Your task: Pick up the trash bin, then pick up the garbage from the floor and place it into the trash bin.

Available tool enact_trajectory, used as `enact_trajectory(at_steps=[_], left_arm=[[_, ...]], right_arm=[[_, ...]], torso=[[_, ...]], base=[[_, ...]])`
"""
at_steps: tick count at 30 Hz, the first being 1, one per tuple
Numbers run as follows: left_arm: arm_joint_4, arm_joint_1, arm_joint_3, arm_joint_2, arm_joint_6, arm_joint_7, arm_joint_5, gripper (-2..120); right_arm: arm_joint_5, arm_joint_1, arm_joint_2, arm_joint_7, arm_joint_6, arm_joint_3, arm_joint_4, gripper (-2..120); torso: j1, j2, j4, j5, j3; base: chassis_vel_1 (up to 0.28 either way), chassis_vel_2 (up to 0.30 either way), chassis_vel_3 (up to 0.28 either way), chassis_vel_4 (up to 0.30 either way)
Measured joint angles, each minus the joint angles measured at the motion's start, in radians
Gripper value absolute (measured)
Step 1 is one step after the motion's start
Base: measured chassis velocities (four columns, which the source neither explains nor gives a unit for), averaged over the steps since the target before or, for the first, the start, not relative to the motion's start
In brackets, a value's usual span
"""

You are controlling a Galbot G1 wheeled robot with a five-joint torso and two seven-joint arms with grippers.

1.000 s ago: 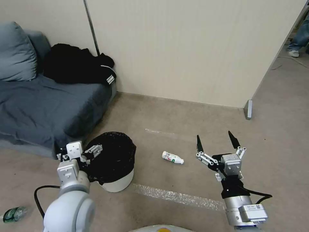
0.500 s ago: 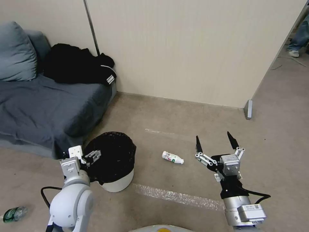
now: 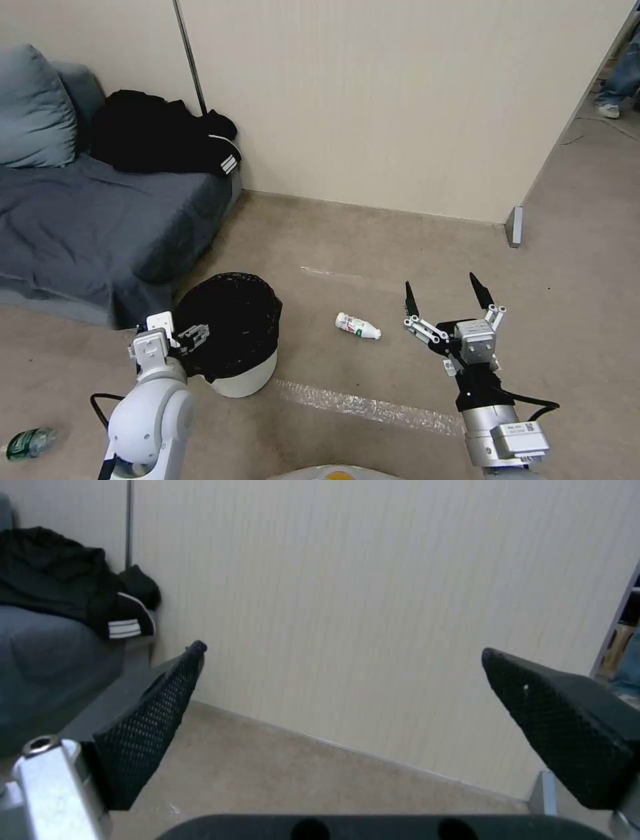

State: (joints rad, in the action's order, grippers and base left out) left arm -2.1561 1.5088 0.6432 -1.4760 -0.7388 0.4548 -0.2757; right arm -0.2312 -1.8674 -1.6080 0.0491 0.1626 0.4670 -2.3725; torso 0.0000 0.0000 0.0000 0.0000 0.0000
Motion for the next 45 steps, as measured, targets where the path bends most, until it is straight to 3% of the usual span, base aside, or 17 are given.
enact_trajectory(at_steps=[12,24,35,45], left_arm=[[0.107,-0.028,0.018,0.005,0.002,-0.025,-0.015,99],[0.163,-0.046,0.010,0.001,0.003,-0.031,-0.035,93],[0.208,-0.062,0.010,-0.002,0.007,-0.036,-0.034,53],[0.206,-0.061,0.004,-0.009,0.007,-0.031,-0.034,31]], right_arm=[[-0.006,0.001,0.000,0.009,0.002,-0.001,0.007,100],[-0.012,0.002,0.000,0.015,0.007,-0.003,0.015,100],[-0.014,0.003,0.000,0.019,0.011,-0.003,0.018,100],[-0.015,0.003,0.000,0.020,0.012,-0.004,0.018,100]], torso=[[0.000,0.000,0.0000,0.0000,0.000],[0.000,0.000,0.0000,0.0002,0.000],[0.000,0.000,0.0004,0.0020,0.000],[0.000,0.000,-0.0001,0.0005,0.000]], base=[[0.000,0.000,0.000,0.000],[0.000,0.000,0.000,0.000],[0.000,0.000,0.000,0.000],[0.000,0.000,0.000,0.000]])
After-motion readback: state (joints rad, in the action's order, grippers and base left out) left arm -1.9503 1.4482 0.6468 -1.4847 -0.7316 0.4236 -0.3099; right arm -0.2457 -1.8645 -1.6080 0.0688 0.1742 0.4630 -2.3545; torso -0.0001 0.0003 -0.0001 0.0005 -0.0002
